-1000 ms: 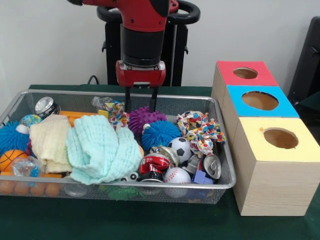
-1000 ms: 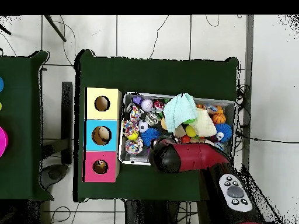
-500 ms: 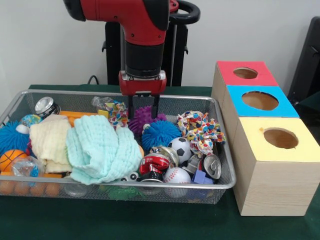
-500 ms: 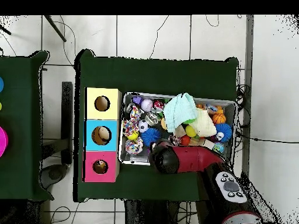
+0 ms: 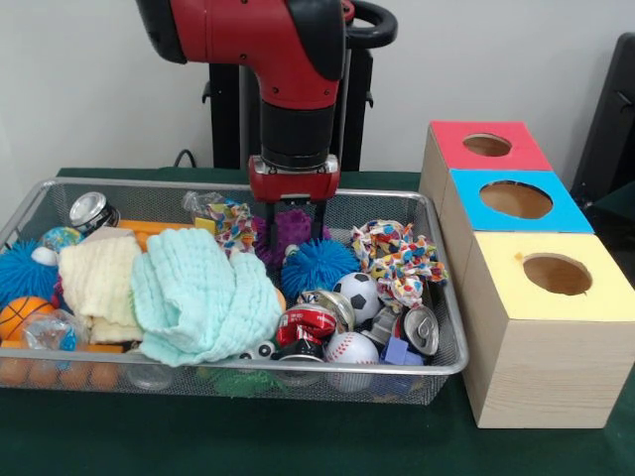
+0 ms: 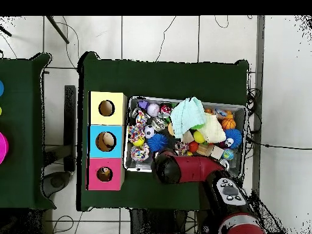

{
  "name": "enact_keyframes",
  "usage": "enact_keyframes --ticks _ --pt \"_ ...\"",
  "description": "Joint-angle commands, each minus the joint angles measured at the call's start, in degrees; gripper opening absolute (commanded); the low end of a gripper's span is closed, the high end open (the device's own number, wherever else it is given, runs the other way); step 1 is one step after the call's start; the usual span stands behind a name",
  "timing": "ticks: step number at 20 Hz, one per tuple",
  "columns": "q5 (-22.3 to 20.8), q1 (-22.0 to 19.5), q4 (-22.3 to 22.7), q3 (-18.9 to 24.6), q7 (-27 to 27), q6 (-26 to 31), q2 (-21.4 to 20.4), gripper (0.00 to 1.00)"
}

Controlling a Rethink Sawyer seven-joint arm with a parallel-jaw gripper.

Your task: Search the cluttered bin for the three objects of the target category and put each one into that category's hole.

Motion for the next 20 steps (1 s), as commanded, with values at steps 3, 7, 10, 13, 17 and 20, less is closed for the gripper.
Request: enact_keyframes --ticks 3,7,10,13,17,20 --pt "8.7 7.9 6.0 -3.7 19.7 -8.6 0.6 1.00" --pt "12.0 10.4 6.6 -4.7 19.3 -8.9 0.3 1.00" --pt "14.2 12.4 6.8 -5.4 19.3 -8.4 -0.3 1.00" --pt "15.7 13.6 6.0 -5.8 19.2 -9.0 0.9 1.00" --pt "16.9 14.1 5.0 -5.6 18.7 -10.1 2.5 1.00" --pt "17.4 14.0 3.9 -5.4 18.4 -10.2 3.4 1.00"
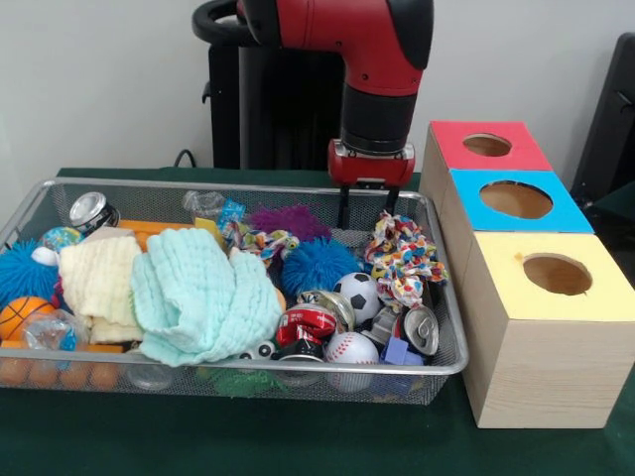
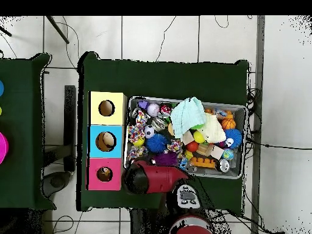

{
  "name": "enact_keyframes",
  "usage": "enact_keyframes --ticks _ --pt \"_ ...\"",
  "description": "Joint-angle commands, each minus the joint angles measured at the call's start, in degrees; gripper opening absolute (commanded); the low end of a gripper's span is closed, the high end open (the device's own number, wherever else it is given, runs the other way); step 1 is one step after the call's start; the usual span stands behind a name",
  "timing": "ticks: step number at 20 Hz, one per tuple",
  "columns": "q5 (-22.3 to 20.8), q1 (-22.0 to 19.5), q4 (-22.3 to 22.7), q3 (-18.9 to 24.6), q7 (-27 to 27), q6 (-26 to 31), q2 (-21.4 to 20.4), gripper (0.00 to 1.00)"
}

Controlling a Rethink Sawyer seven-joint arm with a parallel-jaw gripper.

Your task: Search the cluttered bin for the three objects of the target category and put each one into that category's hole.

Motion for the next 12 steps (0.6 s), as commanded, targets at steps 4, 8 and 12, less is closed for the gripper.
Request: enact_keyframes --ticks 4,8,12 --pt "4.5 -0.6 -2.3 1.3 13.5 -5.0 3.8 1.00" --pt "4.1 -1.0 -1.2 1.6 13.5 -6.4 3.6 1.00" --pt "4.2 -1.5 -1.6 2.4 13.2 -6.5 4.0 1.00"
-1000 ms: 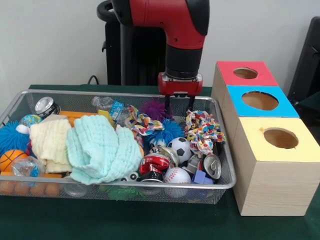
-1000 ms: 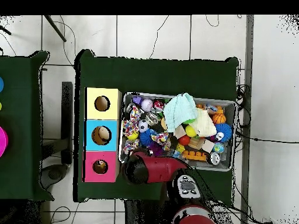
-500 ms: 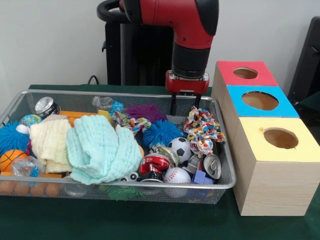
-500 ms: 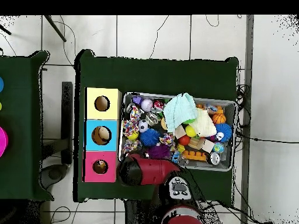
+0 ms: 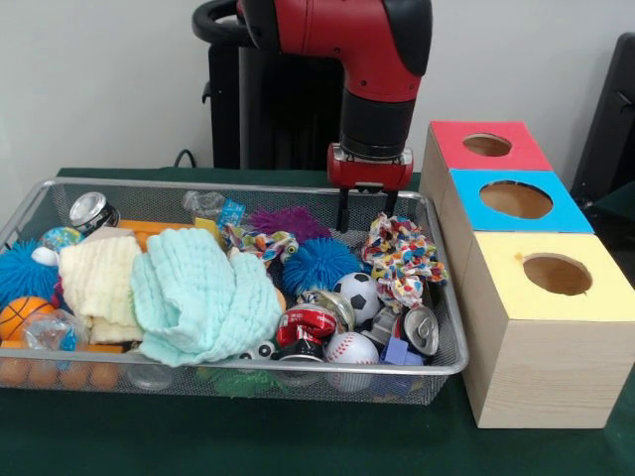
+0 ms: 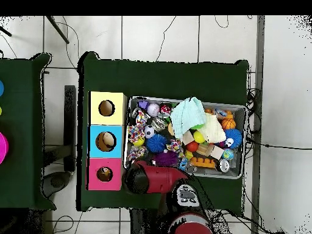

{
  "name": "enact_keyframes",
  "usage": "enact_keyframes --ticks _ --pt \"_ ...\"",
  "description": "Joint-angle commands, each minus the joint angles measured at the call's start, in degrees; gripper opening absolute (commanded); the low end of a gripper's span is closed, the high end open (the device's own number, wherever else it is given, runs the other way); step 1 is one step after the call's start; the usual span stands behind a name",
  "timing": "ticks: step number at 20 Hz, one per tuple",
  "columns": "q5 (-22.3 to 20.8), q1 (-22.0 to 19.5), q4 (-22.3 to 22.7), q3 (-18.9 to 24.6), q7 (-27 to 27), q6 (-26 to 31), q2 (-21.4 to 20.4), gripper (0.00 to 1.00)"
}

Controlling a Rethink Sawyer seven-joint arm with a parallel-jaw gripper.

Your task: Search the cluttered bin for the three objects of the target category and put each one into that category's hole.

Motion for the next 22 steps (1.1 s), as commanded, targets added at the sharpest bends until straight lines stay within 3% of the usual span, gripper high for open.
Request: enact_keyframes --ticks 1,5,10,14,22 --pt "3.1 -1.7 -1.7 3.0 12.5 -5.1 2.7 1.00" --pt "3.7 -1.0 -4.8 3.2 10.1 -0.1 1.1 1.00" --pt "3.4 -1.8 -14.5 5.3 2.6 13.8 1.1 1.00" --pt "2.1 -2.3 -20.6 6.8 -1.0 21.0 2.0 1.00" --pt "-0.2 -3.0 -26.3 8.9 -2.0 26.5 3.7 1.00"
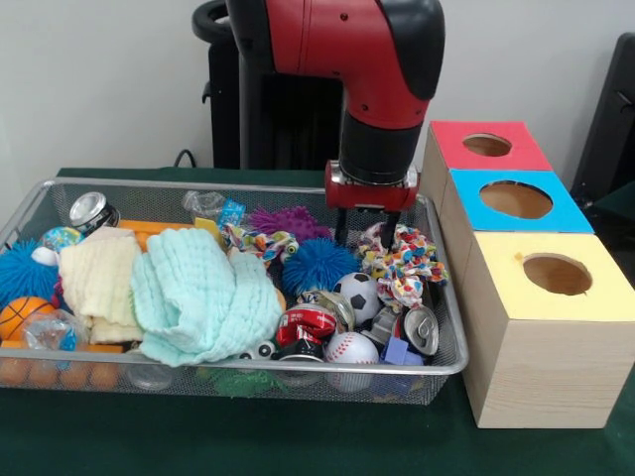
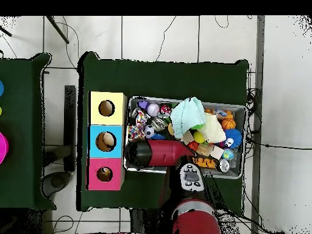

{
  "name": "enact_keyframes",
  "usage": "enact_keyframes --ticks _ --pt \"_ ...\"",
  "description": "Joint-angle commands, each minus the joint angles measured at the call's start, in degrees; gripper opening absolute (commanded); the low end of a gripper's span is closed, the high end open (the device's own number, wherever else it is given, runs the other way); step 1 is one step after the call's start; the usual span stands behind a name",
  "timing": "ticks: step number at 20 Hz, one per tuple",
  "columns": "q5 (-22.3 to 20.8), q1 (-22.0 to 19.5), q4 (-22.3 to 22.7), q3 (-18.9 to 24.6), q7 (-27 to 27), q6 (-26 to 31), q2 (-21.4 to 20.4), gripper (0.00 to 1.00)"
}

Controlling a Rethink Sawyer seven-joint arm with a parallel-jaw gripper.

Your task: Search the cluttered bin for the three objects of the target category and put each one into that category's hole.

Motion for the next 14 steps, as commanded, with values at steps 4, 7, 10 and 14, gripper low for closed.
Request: enact_keyframes --ticks 4,7,10,14 --pt "-1.0 -2.3 -12.6 7.4 -1.4 5.6 2.7 1.00" --pt "-1.4 -2.6 -12.5 7.7 -1.1 5.4 2.7 1.00" --pt "-1.8 -2.8 -12.2 8.0 -0.9 4.6 2.9 1.00" --pt "-2.2 -3.2 -11.3 8.3 -0.7 2.1 3.1 1.00"
